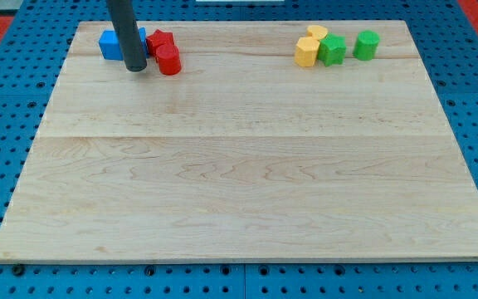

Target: Push the red circle towards the group of the blocks

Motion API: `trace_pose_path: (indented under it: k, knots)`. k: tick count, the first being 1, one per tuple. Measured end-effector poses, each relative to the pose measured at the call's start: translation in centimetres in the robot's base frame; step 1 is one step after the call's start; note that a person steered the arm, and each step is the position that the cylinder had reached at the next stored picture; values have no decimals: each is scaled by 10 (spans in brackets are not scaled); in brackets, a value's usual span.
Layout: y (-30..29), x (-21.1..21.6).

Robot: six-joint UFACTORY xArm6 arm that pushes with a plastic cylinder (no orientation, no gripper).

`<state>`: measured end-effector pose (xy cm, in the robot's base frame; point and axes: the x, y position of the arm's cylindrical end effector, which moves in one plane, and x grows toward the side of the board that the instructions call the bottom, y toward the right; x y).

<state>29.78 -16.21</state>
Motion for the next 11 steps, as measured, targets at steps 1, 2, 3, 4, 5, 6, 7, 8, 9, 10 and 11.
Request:
trace_pose_path:
  k: [1,2,3,4,5,6,7,8,9,10,11]
  knots:
    - [35,-5]
    - [120,-5]
    - [148,1]
    - [150,1]
    - [157,-6]
    - [157,-7]
    - [157,-18]
    - [177,-23]
    - [200,-29]
    - [203,-29]
    - [203,-29]
